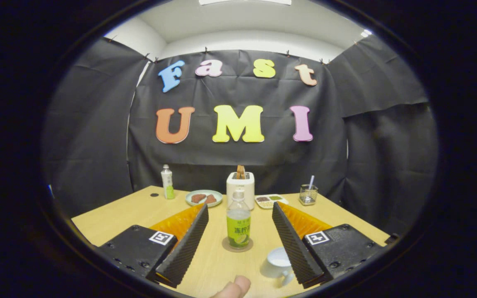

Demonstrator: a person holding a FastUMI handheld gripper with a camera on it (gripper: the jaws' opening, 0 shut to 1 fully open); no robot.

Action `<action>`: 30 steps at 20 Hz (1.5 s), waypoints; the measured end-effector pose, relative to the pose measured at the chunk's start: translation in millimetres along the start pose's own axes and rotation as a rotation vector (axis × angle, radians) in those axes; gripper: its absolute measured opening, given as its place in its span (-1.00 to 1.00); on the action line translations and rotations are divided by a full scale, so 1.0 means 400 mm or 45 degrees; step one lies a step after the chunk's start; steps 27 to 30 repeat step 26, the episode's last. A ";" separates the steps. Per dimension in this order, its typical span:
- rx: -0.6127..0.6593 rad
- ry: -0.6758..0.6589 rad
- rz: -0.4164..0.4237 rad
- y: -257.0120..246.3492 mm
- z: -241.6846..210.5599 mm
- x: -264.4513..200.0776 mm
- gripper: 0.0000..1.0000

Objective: Take the bottle from table, then pour the juice into the cup, finally place the bottle on the coaster

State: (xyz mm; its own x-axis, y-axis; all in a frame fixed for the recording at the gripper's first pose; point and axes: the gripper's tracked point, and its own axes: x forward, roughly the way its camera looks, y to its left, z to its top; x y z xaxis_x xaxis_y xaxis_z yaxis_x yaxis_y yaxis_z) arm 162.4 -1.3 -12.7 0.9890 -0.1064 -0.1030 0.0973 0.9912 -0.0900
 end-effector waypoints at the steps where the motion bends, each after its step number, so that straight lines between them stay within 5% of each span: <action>1: -0.002 0.009 0.005 0.005 -0.002 -0.032 1.00; 13: 0.070 -0.034 0.127 -0.004 -0.018 -0.312 0.99; 30: 0.076 -0.121 0.214 -0.001 -0.013 -0.316 0.99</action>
